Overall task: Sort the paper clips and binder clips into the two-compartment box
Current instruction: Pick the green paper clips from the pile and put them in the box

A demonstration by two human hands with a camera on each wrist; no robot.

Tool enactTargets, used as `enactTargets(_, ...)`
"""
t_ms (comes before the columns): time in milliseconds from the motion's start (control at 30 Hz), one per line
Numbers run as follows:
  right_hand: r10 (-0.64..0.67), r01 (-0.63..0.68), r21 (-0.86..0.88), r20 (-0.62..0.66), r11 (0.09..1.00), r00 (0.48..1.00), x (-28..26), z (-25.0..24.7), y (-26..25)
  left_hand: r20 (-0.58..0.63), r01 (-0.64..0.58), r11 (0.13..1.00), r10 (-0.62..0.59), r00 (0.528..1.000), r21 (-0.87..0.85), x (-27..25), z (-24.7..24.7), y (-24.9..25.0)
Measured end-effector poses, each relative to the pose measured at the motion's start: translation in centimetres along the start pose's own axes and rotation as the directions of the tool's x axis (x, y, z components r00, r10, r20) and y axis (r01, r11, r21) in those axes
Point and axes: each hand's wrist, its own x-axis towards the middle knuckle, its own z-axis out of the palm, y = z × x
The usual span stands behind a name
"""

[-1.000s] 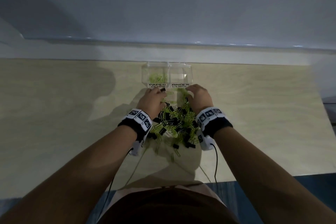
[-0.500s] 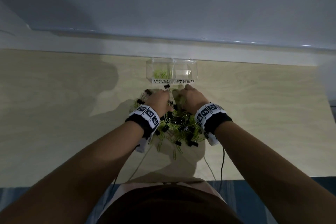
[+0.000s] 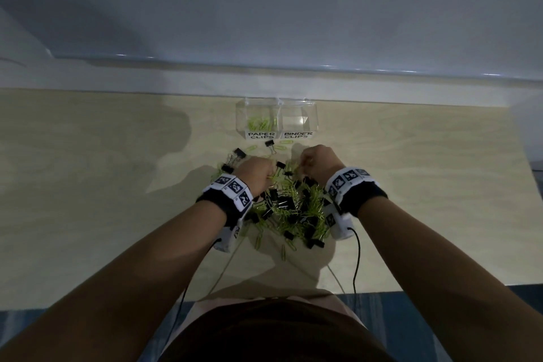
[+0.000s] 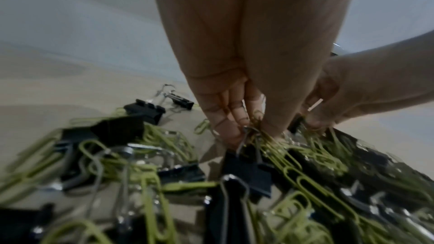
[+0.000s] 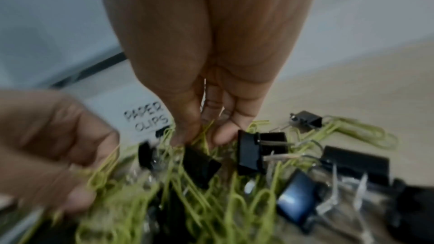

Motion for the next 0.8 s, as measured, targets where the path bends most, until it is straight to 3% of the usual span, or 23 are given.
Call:
enactTargets(133, 0.037, -0.018, 0.311, -0.056, 0.950, 0.998, 0.0, -0.9, 0.5, -0.027, 0.004, 0.977, -0.010, 1.000, -0.213, -0.6, -2.0, -1.5)
enactTargets(267, 0.034, 0.010, 0.508, -0.077, 0.861, 0.996, 0.1, -2.7, -1.2, -0.124, -0.034, 0.964, 0.001, 0.992, -0.265, -1.0, -5.2, -2.2)
enactTargets(433, -0.054, 0.156, 0.568, -0.192, 0.808, 0.980, 2.5, -4.3, -4.9, -0.330, -0.062, 0.909, -0.086, 0.940, -0.412, 1.1, -9.0, -1.8)
enactTargets(567, -0.008, 0.178, 0.427, -0.369, 0.887, 0.929, 5.5, -4.3, -8.1, -0.464, -0.021, 0.898, -0.207, 0.861, -0.439, 3.9, -10.1, -1.1)
enactTargets(733, -0.080, 0.121, 0.112, -0.314, 0.986, 0.946, 5.7, -3.4, -9.4, -0.421, 0.018, 0.978, -0.106, 0.901, -0.209, 4.1, -9.8, -0.8)
enactTargets(800, -0.177, 0.183, -0.013, -0.334, 0.983, 0.926, 4.1, -2.9, -8.6, -0.459, -0.024, 0.988, -0.049, 0.887, -0.152, 2.5, -9.4, -0.5)
